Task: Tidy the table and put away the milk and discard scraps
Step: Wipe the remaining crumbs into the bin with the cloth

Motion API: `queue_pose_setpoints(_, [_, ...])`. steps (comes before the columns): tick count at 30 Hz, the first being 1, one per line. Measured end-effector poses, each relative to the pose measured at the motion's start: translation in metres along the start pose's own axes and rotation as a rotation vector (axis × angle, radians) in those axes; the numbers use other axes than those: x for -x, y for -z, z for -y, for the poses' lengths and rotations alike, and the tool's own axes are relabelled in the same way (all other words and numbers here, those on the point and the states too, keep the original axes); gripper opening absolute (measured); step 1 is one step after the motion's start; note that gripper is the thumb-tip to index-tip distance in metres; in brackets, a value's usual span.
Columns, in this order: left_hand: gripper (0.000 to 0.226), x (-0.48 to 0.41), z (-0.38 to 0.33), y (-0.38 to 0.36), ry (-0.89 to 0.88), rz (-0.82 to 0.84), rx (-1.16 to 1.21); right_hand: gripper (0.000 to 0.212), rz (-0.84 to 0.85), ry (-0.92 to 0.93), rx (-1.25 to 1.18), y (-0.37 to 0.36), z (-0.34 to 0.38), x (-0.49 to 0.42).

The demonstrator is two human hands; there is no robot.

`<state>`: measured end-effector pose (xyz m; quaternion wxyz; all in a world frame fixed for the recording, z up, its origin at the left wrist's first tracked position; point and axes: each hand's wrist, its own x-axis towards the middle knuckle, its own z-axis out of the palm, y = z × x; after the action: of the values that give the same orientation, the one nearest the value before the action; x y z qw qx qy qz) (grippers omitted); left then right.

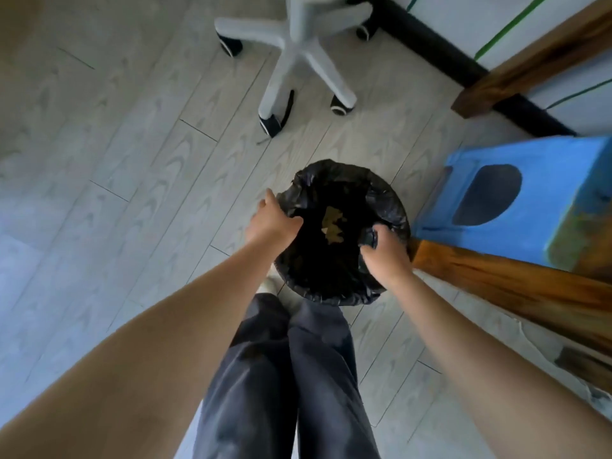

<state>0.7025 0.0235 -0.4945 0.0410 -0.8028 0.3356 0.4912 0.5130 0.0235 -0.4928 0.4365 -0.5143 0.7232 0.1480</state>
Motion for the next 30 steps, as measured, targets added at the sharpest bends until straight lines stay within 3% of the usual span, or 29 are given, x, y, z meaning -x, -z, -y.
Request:
queue_pose_setpoints(4, [0.077, -0.045, 0.012, -0.024, 0.128, 0.032, 0.115, 0.052, 0.041, 0.064, 0.127, -0.022, -0.002, -0.048])
queue_pose_setpoints(7, [0.050, -0.061, 0.028, -0.041, 0.165, 0.068, 0.090, 0.054, 0.159, 0.107, 0.277, -0.046, -0.005, -0.065])
queue_pose_setpoints(9, [0.024, -0.069, 0.041, -0.047, 0.169, 0.090, 0.076, 0.054, 0.215, 0.111, 0.294, -0.062, -0.004, -0.067])
queue_pose_setpoints(11, [0.013, -0.072, 0.048, -0.049, 0.162, 0.101, 0.112, 0.054, 0.247, 0.107, 0.279, -0.072, -0.003, -0.064])
queue_pose_setpoints(15, [0.004, -0.062, 0.048, -0.043, 0.153, 0.107, 0.178, 0.053, 0.293, 0.075, 0.270, -0.074, -0.005, -0.051])
queue_pose_setpoints(18, [0.015, -0.048, 0.043, -0.025, 0.175, 0.083, 0.185, 0.053, 0.281, 0.088, 0.305, -0.061, -0.007, -0.039])
queue_pose_setpoints(21, [0.001, -0.032, 0.035, 0.002, 0.183, 0.058, 0.195, 0.054, 0.252, 0.095, 0.352, -0.040, -0.001, -0.022])
queue_pose_setpoints(28, [0.003, 0.043, -0.005, 0.093, 0.092, -0.038, 0.171, 0.056, 0.036, 0.257, 0.631, 0.037, 0.034, 0.058])
queue_pose_setpoints(30, [0.013, 0.073, -0.011, 0.122, 0.065, -0.057, 0.173, 0.058, -0.064, 0.257, 0.692, 0.064, 0.043, 0.087])
